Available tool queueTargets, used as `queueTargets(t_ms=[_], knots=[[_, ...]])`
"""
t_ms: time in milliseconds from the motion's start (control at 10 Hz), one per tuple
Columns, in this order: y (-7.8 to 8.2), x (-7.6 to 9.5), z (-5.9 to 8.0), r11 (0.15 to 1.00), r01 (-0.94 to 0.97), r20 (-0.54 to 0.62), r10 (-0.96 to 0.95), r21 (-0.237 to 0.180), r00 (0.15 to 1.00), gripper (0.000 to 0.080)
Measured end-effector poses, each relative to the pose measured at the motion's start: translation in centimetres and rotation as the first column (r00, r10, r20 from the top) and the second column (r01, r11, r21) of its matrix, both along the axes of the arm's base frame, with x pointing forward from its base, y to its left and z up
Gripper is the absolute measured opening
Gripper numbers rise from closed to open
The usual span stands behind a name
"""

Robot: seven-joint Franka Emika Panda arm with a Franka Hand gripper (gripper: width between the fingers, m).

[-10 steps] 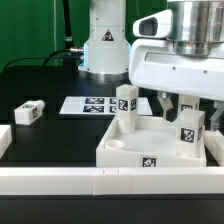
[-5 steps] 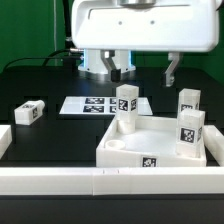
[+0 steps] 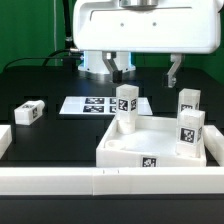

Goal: Assemble square table

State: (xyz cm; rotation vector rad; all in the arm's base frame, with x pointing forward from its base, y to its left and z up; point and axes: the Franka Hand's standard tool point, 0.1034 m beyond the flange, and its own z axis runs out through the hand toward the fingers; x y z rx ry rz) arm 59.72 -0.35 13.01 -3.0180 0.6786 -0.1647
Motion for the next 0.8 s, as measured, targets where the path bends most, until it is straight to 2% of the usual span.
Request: queueTargets(t_ms=[200,300,400,600,800], knots=[[-4.7,-2.2,-0.2,0.995,-0.100,-0.014,0.100,-0.009,0.995,0.0649],[-7.9,-3.1,-0.6,0.988,-0.154,-0.013,0.154,-0.022,0.988,0.0649],[-10.2,-3.6,-1.0,0.986,-0.164,-0.013,0.164,-0.034,0.986,0.0649],[-8.9,-3.3,-1.0,0.987,-0.159,-0.012,0.159,-0.028,0.987,0.0649],[-9.3,-3.4,-1.1,0.987,-0.158,-0.013,0.158,-0.028,0.987,0.0649]])
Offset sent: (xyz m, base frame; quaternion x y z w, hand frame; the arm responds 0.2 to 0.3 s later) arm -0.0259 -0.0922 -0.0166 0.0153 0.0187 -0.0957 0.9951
